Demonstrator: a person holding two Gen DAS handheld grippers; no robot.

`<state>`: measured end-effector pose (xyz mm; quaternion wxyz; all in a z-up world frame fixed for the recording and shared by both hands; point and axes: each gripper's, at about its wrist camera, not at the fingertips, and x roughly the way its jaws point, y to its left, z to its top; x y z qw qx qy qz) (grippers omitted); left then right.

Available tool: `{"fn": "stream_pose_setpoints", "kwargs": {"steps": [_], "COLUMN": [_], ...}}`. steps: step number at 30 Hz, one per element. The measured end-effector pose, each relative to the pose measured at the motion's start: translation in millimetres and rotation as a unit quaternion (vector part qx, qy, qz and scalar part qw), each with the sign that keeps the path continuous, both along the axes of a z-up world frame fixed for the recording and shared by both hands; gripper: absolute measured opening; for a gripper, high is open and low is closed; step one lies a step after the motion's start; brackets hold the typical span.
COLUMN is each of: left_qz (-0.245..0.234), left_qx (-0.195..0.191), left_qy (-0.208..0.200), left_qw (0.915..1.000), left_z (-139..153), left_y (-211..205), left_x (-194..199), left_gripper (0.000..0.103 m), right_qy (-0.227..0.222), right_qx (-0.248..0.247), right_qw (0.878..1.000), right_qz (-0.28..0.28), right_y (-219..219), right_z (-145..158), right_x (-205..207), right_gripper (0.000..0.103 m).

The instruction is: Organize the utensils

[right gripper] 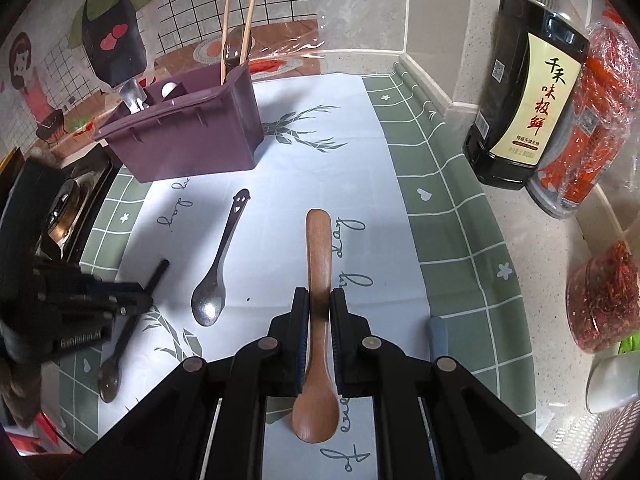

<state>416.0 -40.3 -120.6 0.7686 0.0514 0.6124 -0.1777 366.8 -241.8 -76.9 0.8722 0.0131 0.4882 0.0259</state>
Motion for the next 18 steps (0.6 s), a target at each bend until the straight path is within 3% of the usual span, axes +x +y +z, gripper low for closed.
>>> {"fn": "stream_pose_setpoints", "kwargs": {"steps": [3, 8, 11, 18], "left_qz": [0.035, 0.087, 0.103, 0.106], "left_qx": [-0.036, -0.116, -0.136, -0.146], "left_qy": [-0.033, -0.114, -0.141, -0.184], "left_qw": [0.9982, 0.9828, 0.9752, 0.9663], "left_z": [9.2, 49.7, 67.6, 95.1], "left_y": [21.6, 64.9, 78.6, 86.1], "left_x": [-16.7, -55.6, -71.7, -93.5], "left_gripper": [0.012, 0.012, 0.012, 0.012], "right_qy": [-0.008, -0.026, -0.043, -0.067], "right_qx": [0.001, 0.014, 0.023, 0.025], "right_qw": [1.0, 1.0, 0.999, 0.997], "right_qz": [0.002, 0.005, 0.01, 0.034], "right_y": [3.8, 12.6, 19.3, 37.0], "right_z": [4.3, 14.6, 22.1, 40.0], "right_x": [-4.3, -19.1, -28.4, -38.6], "right_gripper": [0.01, 0.01, 0.01, 0.01]}}
